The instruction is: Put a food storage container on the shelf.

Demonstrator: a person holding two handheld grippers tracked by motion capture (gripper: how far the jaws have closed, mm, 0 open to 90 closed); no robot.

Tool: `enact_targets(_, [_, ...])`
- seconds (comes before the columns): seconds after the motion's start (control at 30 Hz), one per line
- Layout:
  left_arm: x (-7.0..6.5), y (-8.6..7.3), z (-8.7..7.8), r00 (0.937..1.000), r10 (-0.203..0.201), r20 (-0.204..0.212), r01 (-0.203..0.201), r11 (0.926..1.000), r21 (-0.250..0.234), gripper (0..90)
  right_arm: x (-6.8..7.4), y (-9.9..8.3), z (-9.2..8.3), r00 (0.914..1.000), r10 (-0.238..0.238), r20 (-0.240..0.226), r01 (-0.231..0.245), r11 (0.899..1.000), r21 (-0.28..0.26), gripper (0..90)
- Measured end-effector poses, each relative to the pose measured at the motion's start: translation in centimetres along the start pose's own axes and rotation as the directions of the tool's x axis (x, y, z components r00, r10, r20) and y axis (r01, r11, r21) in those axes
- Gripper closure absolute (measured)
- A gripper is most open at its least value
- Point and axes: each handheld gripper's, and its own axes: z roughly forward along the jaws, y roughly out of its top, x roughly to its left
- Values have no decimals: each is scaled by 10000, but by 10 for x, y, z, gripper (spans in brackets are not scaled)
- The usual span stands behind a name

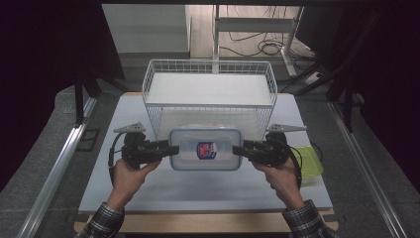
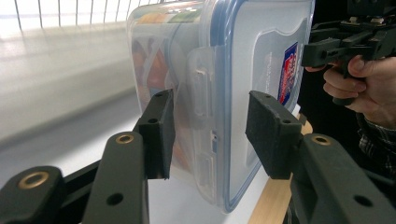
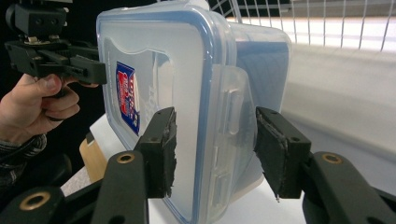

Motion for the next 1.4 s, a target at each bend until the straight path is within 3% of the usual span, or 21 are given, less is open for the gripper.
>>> enact_targets(0.8, [5,84,-16,9987,497,-70,-500,9971,-576,542,-5,86,-5,9992,-404,-72,398,9969,-678,504])
enact_targets(1.03, [13,112,-21,9987,476,-181,-488,9964,-692,543,-12,112,1,9994,-271,-227,251,9959,-867,504])
enact_targets(1.4, [28,138,-13,9994,325,-127,-332,9971,-679,543,-23,140,8,9999,-107,-13,106,9960,-891,497])
